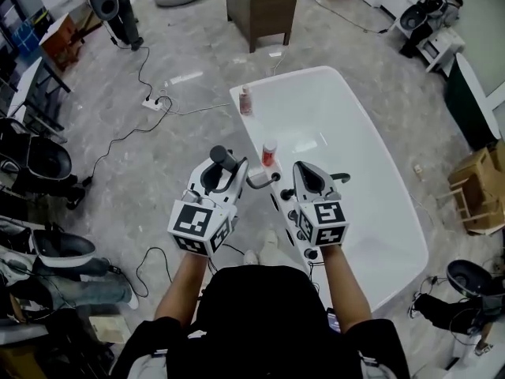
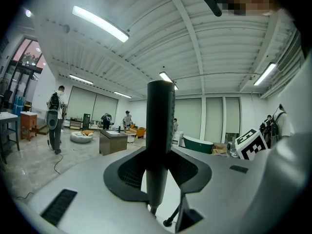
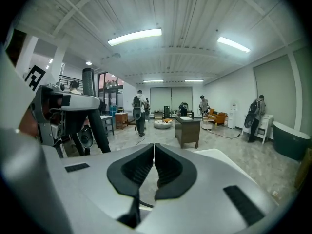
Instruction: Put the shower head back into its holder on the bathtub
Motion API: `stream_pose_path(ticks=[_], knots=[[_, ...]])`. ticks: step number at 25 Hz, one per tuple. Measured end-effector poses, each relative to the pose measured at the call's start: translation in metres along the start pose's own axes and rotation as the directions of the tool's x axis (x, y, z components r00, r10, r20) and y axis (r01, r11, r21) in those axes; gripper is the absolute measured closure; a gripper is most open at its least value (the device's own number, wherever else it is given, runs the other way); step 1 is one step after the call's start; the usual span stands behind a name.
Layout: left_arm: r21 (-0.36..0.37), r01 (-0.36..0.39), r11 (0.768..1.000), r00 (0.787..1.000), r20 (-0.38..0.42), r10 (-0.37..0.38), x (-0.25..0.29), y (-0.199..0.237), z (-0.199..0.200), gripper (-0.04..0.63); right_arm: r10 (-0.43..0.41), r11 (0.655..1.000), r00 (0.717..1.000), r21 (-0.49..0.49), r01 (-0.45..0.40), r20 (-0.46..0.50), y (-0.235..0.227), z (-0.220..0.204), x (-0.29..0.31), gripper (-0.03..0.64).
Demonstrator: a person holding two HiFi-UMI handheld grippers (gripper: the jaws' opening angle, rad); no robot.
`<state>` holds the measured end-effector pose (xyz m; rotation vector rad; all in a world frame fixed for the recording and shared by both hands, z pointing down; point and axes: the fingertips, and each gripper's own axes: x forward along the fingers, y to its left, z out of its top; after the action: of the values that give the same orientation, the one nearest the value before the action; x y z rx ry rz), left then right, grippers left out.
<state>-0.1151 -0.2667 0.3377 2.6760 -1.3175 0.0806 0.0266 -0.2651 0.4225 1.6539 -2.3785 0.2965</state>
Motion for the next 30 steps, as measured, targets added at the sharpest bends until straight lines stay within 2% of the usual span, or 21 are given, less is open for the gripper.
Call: stream_pose_path(ticks=[15,23,30], knots=[[-0.027,0.057,0.998,0.992,-0.109,-0.059,0.099,-0.033,-0.033,0.453,-0.018,0.998,0.996,0.064,0.024,-0.093,-0.084,-0.033,0.024,0.592],[-0.03,0.069,0.997,0.991,-0.112,-0.072,0.131,-0.031,-0.045,0.453,-0.017,0.995,0.993,0.093,0.028,-0.118,-0.105,-0.053,0.044,0.592],[-0.044,0.071,0.996,0.979,-0.188,-0.078,0.163,-0.022,-0.084,0.453,-0.005,0.992,0.988,0.124,0.025,-0.156,-0.117,-0.075,0.072,0.592]])
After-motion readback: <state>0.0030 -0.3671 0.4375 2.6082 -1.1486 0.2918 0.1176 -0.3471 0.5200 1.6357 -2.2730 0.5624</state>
